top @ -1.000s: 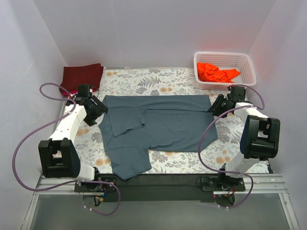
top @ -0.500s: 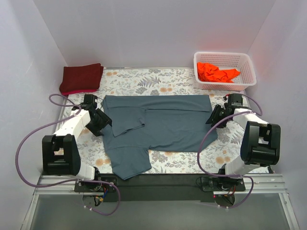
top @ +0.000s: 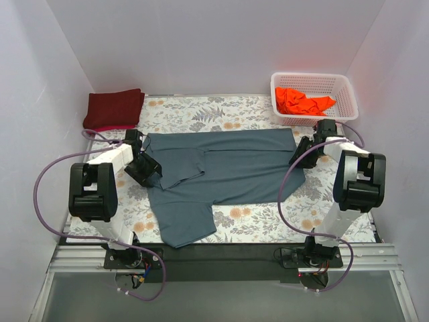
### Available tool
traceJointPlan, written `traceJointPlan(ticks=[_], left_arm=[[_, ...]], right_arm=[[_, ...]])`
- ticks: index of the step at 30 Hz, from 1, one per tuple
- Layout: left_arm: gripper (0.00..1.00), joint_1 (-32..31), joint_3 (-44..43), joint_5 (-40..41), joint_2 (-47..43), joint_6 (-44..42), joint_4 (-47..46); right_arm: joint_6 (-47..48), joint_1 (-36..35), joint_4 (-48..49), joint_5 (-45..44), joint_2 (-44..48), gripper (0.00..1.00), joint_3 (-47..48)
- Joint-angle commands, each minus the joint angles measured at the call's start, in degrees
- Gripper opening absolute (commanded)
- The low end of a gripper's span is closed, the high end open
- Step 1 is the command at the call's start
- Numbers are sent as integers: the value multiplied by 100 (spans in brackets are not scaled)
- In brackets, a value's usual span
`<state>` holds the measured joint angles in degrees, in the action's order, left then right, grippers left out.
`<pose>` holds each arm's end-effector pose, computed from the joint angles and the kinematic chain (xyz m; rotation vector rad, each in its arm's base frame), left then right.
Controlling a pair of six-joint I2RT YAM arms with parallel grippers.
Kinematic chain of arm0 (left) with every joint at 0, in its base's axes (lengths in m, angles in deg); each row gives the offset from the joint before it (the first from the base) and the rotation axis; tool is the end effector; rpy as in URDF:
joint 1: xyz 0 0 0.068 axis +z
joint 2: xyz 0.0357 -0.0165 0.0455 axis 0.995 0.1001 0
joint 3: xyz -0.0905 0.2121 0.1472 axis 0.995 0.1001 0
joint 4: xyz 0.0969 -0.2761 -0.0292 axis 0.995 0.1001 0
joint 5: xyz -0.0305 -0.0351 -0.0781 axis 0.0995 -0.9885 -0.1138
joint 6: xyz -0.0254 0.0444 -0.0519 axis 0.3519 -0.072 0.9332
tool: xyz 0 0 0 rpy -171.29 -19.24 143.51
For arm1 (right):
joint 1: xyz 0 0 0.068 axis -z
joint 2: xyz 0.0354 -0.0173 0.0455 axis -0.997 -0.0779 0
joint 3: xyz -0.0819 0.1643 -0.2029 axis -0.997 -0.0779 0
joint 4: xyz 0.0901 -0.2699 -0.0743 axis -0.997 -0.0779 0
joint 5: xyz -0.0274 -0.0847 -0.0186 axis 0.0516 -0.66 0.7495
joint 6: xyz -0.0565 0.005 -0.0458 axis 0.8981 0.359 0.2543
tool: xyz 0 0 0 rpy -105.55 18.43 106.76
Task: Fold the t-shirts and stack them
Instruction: Fold the tshirt
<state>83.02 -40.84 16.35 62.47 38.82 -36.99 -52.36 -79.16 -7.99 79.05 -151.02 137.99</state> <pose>0.3229 -0.0110 0.1119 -2.0795 2.2541 -0.2359 0.3834 -0.0305 0.1206 0.5584 2.6106 0.3512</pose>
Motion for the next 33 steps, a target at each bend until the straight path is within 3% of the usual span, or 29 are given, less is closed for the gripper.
traceJointPlan(ticks=[1,7,14,23,33], left_arm=[[53,-8,-346,45,175,28,-219],[61,-8,-313,579,-808,-34,361],[63,-43,416,644,-1748,-87,1081],[61,-79,1041,2,-1513,-262,1012],[57,-105,1138,-306,-1319,-412,792]], right_arm=[[69,75,-15,-294,-16,48,371],[227,75,-576,-486,861,56,47],[236,101,-1244,-804,1847,62,-884],[-89,154,-1114,207,2314,62,-1992],[-572,145,28,1033,2148,62,-2546]])
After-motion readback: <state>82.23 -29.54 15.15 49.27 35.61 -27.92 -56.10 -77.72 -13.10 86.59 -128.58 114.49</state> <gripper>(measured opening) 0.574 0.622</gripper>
